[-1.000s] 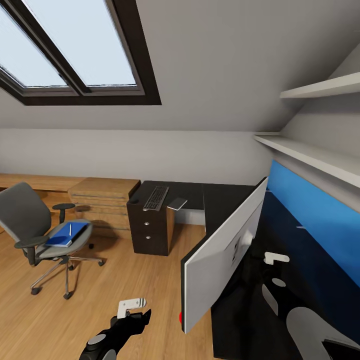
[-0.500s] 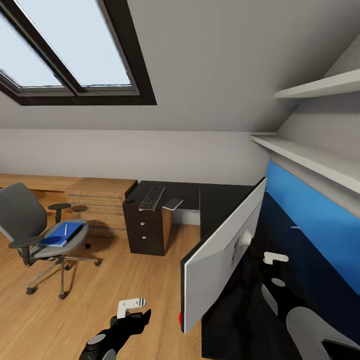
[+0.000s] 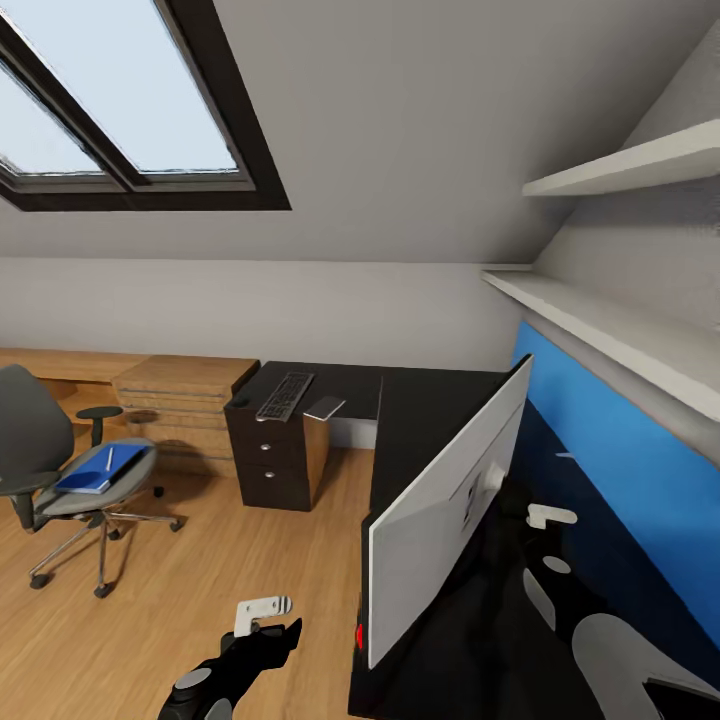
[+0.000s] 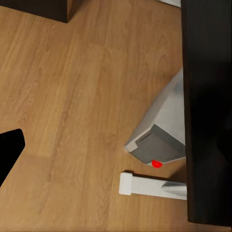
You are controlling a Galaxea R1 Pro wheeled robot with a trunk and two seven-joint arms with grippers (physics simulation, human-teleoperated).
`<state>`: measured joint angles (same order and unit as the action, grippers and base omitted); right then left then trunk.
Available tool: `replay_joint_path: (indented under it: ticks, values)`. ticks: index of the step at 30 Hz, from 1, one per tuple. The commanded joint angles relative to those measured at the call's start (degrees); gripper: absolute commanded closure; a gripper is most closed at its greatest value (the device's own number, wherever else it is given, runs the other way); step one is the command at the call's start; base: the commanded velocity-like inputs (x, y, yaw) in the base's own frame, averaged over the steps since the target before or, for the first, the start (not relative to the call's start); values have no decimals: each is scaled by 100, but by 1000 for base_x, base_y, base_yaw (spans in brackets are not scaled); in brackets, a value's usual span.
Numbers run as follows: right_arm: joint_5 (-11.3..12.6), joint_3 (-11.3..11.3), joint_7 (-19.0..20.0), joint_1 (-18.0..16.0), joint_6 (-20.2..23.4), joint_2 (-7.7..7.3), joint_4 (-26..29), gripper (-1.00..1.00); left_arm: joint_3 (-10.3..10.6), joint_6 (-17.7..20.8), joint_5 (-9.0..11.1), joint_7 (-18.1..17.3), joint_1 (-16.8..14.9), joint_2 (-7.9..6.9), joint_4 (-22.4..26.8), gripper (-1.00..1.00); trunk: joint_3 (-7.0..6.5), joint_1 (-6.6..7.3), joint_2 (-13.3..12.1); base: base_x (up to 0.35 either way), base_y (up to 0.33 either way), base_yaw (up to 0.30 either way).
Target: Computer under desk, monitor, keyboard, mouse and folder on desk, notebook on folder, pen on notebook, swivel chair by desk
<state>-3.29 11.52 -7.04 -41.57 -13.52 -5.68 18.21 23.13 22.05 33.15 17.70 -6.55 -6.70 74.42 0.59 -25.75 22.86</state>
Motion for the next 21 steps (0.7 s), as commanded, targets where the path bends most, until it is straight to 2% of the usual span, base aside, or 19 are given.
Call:
replay_joint_path:
  ticks: [1, 12, 21]
  values:
    - [30, 0, -26, -1, -28, -3, -24, 100, 16, 10, 60, 58, -4, -6, 11, -100, 8, -3, 6, 0, -298, 0]
    - [30, 0, -26, -1, -28, -3, -26, 100, 16, 10, 60, 58, -4, -6, 11, -100, 8, -3, 6, 0, -267, 0]
    - [35, 0, -26, -1, -28, -3, -28, 100, 16, 10, 60, 58, -4, -6, 11, -100, 8, -3, 6, 0, -41, 0]
